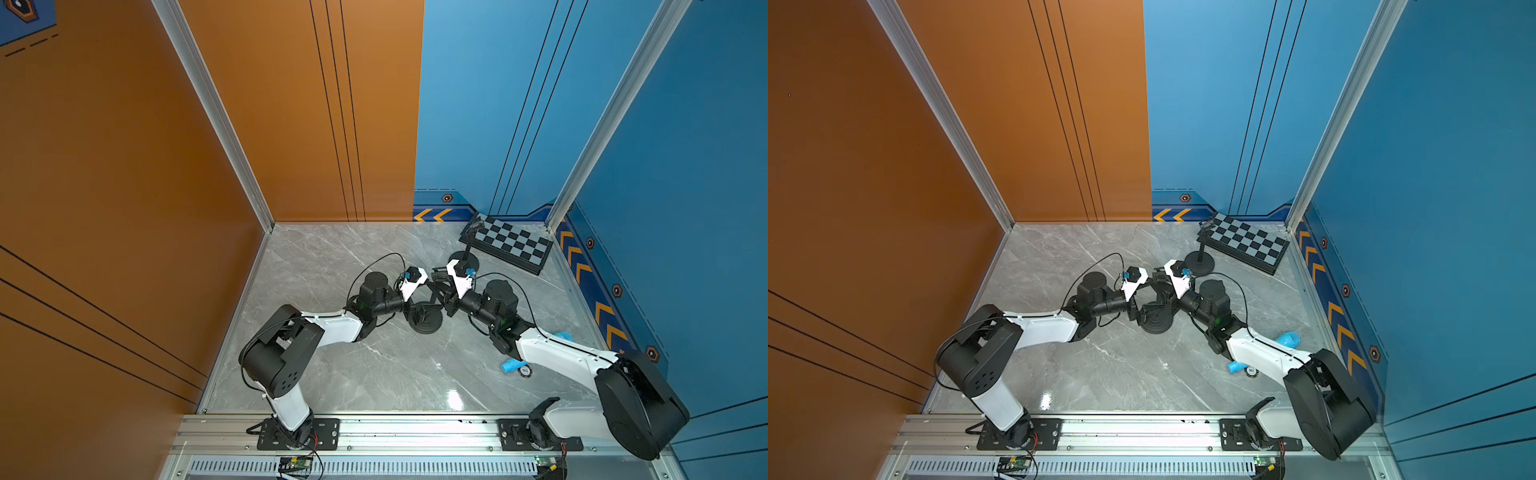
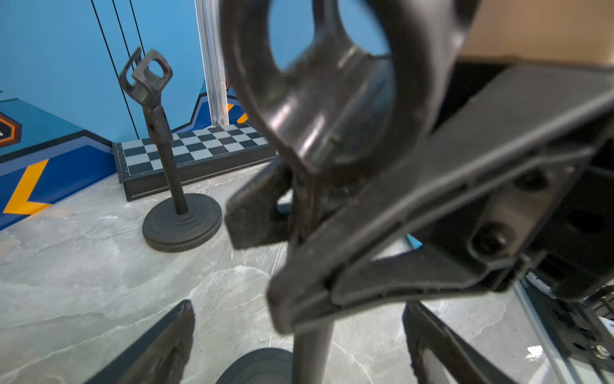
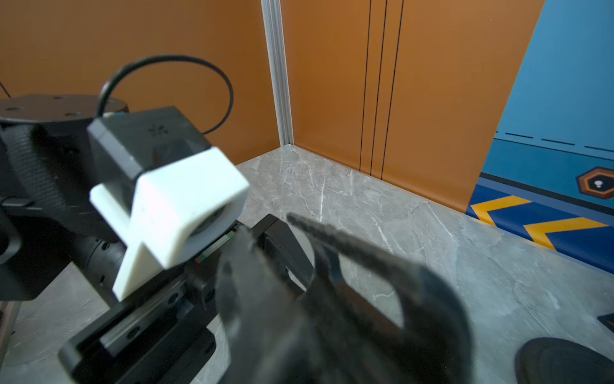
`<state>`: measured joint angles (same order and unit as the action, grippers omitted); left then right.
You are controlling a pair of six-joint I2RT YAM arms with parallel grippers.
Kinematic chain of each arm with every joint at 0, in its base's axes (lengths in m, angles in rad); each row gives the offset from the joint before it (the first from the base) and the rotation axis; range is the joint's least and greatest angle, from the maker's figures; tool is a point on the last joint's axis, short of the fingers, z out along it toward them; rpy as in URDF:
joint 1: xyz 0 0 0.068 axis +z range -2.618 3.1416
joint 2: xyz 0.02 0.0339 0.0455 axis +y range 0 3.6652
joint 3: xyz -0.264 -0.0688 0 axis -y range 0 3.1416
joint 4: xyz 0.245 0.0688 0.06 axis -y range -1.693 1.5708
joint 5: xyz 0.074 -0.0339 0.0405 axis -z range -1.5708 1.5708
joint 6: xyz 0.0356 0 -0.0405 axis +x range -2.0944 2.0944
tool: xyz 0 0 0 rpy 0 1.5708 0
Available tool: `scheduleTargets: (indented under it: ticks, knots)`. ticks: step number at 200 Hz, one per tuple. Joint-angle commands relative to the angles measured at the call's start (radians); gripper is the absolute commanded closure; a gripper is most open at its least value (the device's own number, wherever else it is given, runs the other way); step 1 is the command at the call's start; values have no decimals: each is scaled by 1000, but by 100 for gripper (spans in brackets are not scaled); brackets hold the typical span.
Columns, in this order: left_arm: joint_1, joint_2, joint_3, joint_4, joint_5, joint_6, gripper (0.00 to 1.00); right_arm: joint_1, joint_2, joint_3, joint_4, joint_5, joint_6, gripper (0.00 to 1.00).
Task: Assemble a microphone stand
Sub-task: Screw the microphone stand pole into the microphone stand base.
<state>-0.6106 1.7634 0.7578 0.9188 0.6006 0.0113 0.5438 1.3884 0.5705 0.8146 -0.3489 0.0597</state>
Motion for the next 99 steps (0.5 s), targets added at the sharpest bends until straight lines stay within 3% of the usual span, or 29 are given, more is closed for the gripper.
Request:
scheduleTargets:
  ticks: [1, 59, 99]
  knots:
    - [2, 77, -52, 215, -75, 8, 1, 14, 77, -33, 269, 66, 42, 100]
    - [5, 203, -145, 489, -168, -100, 0, 48, 179, -22, 266, 67, -43, 100]
    - [16, 263, -136, 491, -147, -131, 9, 86, 219, -47, 211, 85, -221, 100]
